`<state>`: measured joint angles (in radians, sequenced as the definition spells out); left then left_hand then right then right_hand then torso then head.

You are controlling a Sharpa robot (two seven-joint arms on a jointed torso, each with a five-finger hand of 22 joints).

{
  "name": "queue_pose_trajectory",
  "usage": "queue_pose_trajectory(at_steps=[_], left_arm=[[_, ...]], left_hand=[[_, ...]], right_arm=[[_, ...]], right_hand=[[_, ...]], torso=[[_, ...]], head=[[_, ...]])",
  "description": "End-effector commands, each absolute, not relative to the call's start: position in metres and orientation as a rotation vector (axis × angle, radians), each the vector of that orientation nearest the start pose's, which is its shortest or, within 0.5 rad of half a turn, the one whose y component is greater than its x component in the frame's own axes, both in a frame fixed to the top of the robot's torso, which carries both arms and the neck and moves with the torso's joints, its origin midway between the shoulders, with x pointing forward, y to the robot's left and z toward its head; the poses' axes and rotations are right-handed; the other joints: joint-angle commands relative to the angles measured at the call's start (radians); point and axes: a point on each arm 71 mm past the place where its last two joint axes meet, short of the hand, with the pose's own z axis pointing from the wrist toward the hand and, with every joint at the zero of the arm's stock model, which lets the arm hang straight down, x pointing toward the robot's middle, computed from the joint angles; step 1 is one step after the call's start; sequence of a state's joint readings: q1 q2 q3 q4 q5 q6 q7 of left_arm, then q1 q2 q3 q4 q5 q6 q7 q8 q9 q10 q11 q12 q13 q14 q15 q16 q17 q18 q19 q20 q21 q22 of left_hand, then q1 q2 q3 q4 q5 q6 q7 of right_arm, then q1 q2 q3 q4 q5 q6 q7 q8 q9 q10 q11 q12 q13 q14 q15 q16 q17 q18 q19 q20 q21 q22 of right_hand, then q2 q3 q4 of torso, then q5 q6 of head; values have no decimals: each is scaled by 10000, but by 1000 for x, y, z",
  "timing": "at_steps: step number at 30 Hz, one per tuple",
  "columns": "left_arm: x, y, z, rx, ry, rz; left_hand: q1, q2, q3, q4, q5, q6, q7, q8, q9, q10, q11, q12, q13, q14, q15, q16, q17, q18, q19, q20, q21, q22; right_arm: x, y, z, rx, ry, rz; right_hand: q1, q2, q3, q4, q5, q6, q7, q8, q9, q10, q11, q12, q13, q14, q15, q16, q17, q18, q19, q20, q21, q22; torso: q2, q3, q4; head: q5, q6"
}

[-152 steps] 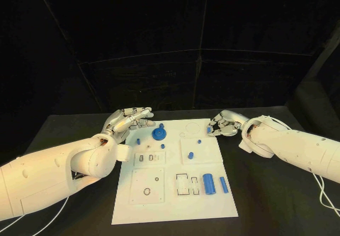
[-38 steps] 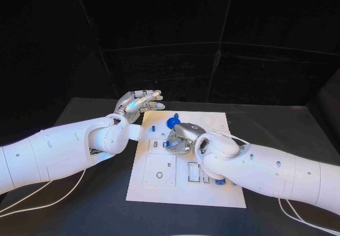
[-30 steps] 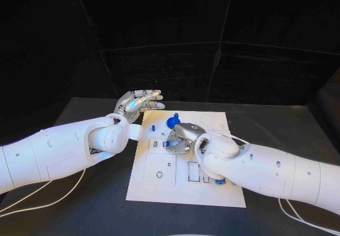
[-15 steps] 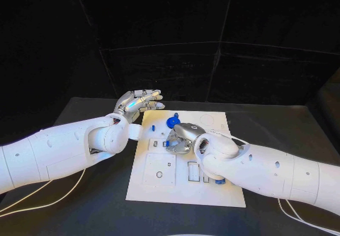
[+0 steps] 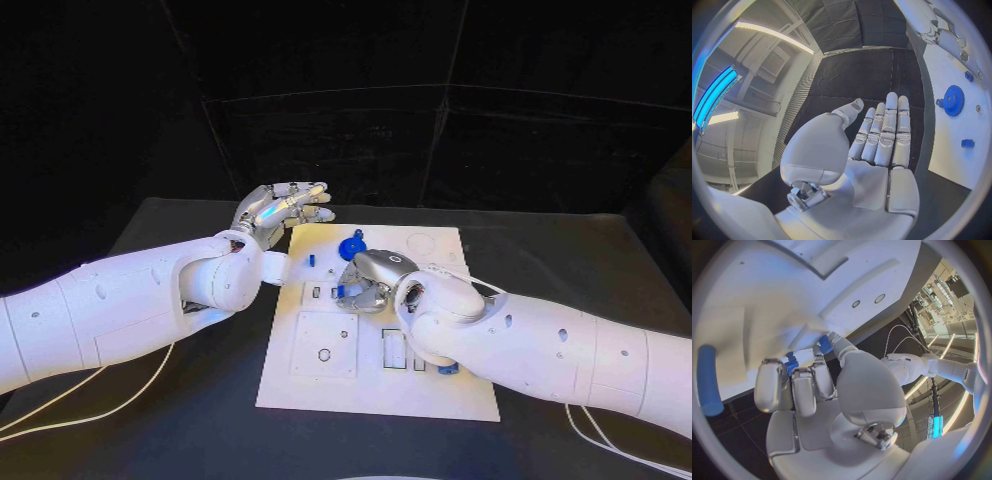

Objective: Assemble the parts on the task board

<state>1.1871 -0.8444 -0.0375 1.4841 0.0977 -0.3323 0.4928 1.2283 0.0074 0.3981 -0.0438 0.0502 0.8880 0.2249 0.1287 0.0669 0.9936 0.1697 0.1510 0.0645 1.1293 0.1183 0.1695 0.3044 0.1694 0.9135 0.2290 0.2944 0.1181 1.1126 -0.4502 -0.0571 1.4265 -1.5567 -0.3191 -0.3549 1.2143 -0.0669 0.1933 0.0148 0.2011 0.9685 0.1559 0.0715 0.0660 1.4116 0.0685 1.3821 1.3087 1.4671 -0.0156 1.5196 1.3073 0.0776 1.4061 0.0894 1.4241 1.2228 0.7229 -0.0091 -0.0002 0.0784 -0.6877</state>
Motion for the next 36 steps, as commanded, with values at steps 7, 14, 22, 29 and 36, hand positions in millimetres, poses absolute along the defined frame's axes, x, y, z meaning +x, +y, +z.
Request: queue_pose_trajectory(at_steps=[7, 14, 22, 29, 36], left_arm=[[497, 227, -181, -11841, 12679, -15701], [497, 229, -182, -11692, 12936, -15635], [497, 234, -185, -9928, 14717, -14906], [496, 237, -192, -8100, 17606, -13045], [496, 230, -197, -4913, 21061, -8844]], left_hand=[[-154, -22, 175, -38, 16, 90, -8, 80, -1, 133, -14, 66, -9, 8, -29, -68, 39, 129, -11, -11, -31, -17], [-293, -66, 440, -91, 2, 316, -134, 164, 2, 428, -167, 35, -7, 736, -265, 289, 279, 155, 614, -220, 373, 160], [-1725, -657, -599, 746, 21, 1338, -672, 463, 108, 2333, -846, 616, 368, 3086, -968, 2289, 1584, 148, 2417, -950, 1897, 918], [-1304, -709, -1750, 742, 32, 1897, -1099, 602, 253, 3679, -1394, 2166, 1552, 4046, -1588, 9961, 8567, 92, 3640, -1584, 3778, 2137], [-1188, 93, -3149, 1467, -7, 1634, -1284, 1151, 771, 2600, -1505, 6270, 5289, 4320, -1721, 13678, 12290, -734, 5376, -1860, 9254, 8738]], right_arm=[[459, -38, -223, -1697, 16710, 7386], [448, -53, -212, -1914, 15826, 8668], [436, -84, -179, -2180, 14945, 10771], [449, -125, -149, -567, 15933, 11818], [475, -176, -127, 1610, 16355, 11973]], right_hand=[[-60, -304, -740, 343, -8, -955, 208, -60, -12, -205, 190, -168, 249, 760, 231, -50, 1360, -85, -4, 211, -67, -46], [114, -337, -1136, 493, 50, -1193, 262, 38, 9, -192, 248, -119, 274, 759, 285, -46, 1365, -88, 8, 271, -54, -16], [544, -114, -1365, 452, 245, -1220, 260, 192, 31, -286, 249, -180, 186, 712, 296, -129, 1203, -36, -141, 291, -185, -274], [889, 151, -1458, 373, 338, -999, 186, 420, 59, -420, 181, -312, 31, 616, 239, -326, 832, 74, -430, 250, -475, -842], [1159, 495, -1639, 306, 257, -1158, 164, 492, 12, -1554, 134, -1670, -1463, 134, 172, -1456, -1029, 421, -1370, 208, -1609, -2831]], torso=[[-3, 9, -10], [-25, 7, -24], [-45, 33, -54], [-179, 81, -31], [-387, 168, -22]], head=[[20, -8], [67, -9], [46, 89], [16, 98], [6, 47]])
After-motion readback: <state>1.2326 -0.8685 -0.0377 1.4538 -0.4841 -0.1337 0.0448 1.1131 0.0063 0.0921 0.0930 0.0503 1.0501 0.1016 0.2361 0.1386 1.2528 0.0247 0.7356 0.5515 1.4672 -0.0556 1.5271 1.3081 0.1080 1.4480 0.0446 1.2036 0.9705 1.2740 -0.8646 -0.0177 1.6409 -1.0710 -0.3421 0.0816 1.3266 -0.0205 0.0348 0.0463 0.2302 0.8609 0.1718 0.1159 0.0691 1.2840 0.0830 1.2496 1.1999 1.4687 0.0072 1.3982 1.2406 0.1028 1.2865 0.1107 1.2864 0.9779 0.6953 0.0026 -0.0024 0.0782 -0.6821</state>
